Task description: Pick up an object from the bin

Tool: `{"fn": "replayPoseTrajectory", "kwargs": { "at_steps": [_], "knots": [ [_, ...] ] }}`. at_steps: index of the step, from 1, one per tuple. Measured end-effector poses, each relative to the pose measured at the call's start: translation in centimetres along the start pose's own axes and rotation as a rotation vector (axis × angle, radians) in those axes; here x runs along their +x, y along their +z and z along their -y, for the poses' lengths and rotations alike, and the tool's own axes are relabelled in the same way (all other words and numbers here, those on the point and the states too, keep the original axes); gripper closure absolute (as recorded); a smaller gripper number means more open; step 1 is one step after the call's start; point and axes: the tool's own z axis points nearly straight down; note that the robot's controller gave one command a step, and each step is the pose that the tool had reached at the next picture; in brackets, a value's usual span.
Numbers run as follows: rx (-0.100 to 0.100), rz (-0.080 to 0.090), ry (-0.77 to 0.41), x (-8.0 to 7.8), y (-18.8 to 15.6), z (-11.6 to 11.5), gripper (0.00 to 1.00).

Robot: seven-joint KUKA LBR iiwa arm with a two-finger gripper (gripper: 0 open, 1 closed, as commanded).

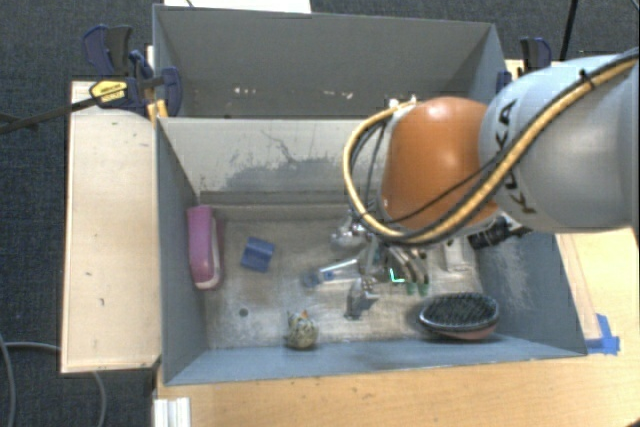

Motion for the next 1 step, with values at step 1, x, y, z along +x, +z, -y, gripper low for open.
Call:
{"fn": "replayPoseTrajectory", "kwargs": {
  "at_steps": [1],
  "knots": [
    [0.001,0.003,-0.298,-1.37,4.39,-0.99,0.0]
  ]
}}
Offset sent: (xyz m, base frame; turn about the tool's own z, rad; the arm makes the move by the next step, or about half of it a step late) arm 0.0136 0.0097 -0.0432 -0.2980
